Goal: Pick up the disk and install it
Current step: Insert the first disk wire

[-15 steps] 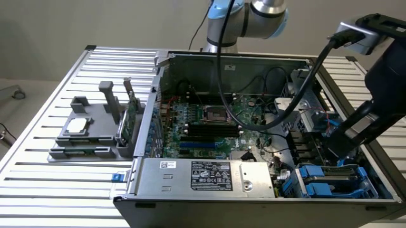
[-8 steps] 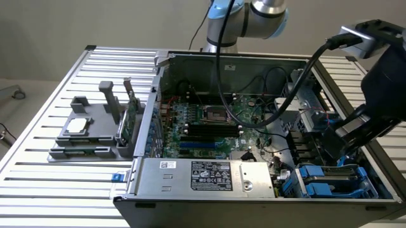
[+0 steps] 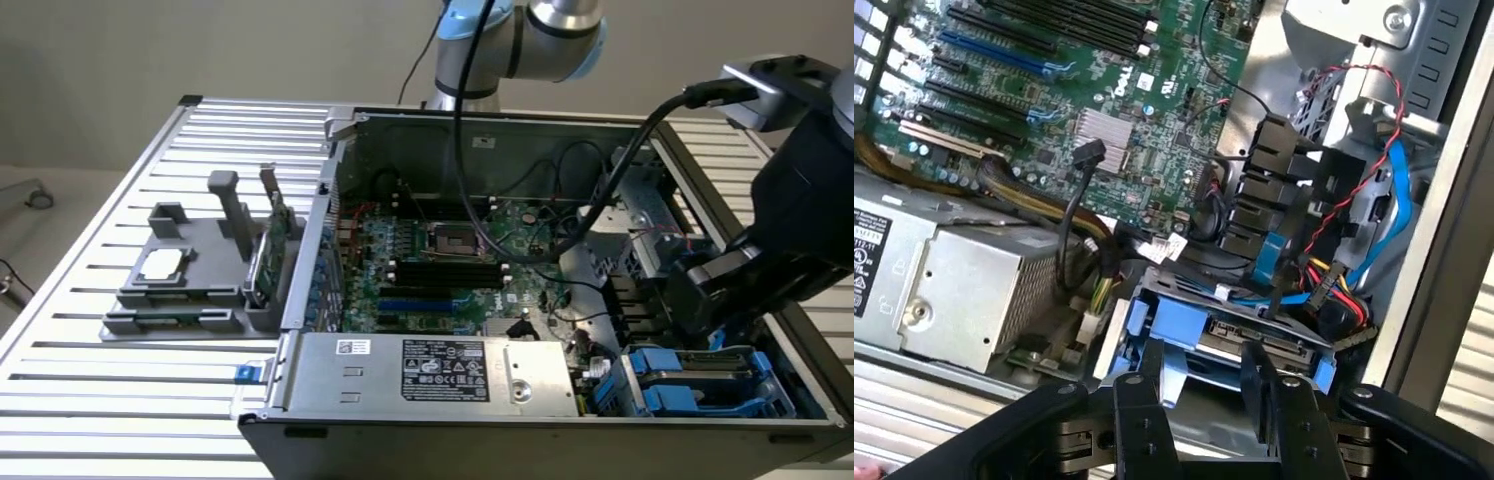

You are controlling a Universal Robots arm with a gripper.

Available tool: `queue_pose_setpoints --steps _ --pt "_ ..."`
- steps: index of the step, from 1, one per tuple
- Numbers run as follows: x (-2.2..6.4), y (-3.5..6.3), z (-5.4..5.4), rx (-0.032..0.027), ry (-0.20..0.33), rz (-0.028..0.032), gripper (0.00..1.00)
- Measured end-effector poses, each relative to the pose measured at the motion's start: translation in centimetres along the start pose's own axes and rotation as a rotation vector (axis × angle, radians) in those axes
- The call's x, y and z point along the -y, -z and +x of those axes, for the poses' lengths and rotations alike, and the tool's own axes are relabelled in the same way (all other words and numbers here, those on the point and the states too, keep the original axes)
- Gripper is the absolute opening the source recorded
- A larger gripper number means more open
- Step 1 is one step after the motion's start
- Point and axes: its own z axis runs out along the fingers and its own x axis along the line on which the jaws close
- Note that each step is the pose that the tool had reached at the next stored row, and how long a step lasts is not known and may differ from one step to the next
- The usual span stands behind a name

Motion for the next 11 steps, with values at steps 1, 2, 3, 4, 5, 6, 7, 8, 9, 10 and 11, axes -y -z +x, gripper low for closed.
queue_pose_setpoints --steps 1,2,3,4,5,6,7,8,9,10,11 --pt "0.0 -0.08 0.01 0.0011 -0.017 -0.0005 0.44" --pt "0.0 -0.15 0.01 0.0023 -0.032 -0.0011 0.44" --pt "0.0 -0.2 0.01 0.0033 -0.048 -0.0014 0.44" --pt "0.01 -0.23 0.01 0.0043 -0.063 -0.0014 0.44" --pt "0.01 -0.24 0.01 0.005 -0.076 -0.0014 0.44" --pt "0.02 -0.27 0.01 0.0059 -0.087 -0.0019 0.44" --pt "0.02 -0.29 0.01 0.0066 -0.098 -0.0024 0.44" --pt "0.02 -0.32 0.0 0.0076 -0.11 -0.0032 0.44" --pt "0.02 -0.34 0.0 0.0084 -0.12 -0.0038 0.44" --pt "0.02 -0.35 -0.01 0.0091 -0.13 -0.0044 0.44" --pt "0.03 -0.37 -0.04 0.0097 -0.137 -0.005 0.44"
